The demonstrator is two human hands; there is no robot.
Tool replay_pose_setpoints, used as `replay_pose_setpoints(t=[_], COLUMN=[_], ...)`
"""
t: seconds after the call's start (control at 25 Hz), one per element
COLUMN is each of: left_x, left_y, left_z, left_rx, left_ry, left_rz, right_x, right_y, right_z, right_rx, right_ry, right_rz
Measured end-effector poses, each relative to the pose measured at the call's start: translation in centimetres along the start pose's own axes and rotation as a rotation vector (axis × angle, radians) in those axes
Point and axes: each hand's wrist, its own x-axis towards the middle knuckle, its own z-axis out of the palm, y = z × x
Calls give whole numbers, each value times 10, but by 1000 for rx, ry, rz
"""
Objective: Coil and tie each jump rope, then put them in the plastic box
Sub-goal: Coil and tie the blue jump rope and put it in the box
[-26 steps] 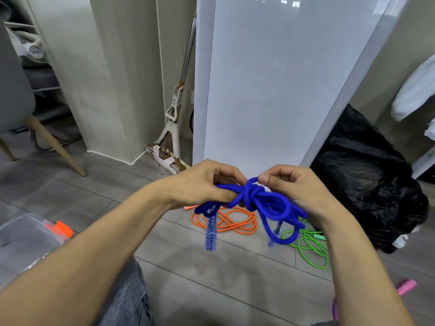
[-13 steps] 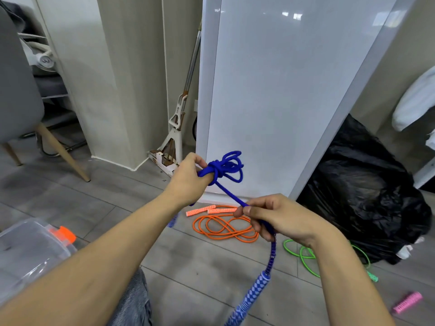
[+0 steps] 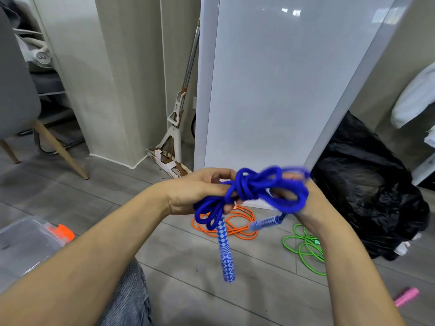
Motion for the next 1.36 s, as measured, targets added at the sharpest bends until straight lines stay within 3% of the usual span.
replay_pose_setpoints(t=[0.12, 0.24, 0.4, 0.56, 0.64, 0.8, 0.88, 1.12, 1.36], left_x=[7, 11, 15, 15, 12, 10, 12, 14, 12], left_y=[0, -1, -5, 4, 6, 2, 3, 4, 4], left_z=[-1, -10, -5, -13, -21, -13, -8, 7, 14], left_rx=[-228, -272, -261, -432, -476, -406, -401, -293, -257], left_ry=[174, 344, 420, 528, 558, 531, 487, 409, 376], left_rz=[119, 131, 106, 160, 165, 147, 158, 179, 197], right_x=[-1, -6, -13, -26, -24, -12, -6, 4, 7], right_y=[5, 3, -3, -3, -7, -20, -19, -15, -15], right_z=[1, -3, -18, -24, -25, -6, 14, 36, 34], right_rx=[36, 22, 50, -43, 0, -130, -112, 51, 379], right_ry=[-116, -203, -339, -430, -291, 60, 150, 492, 538], right_rz=[161, 280, 434, 537, 416, 2, -64, -50, 176])
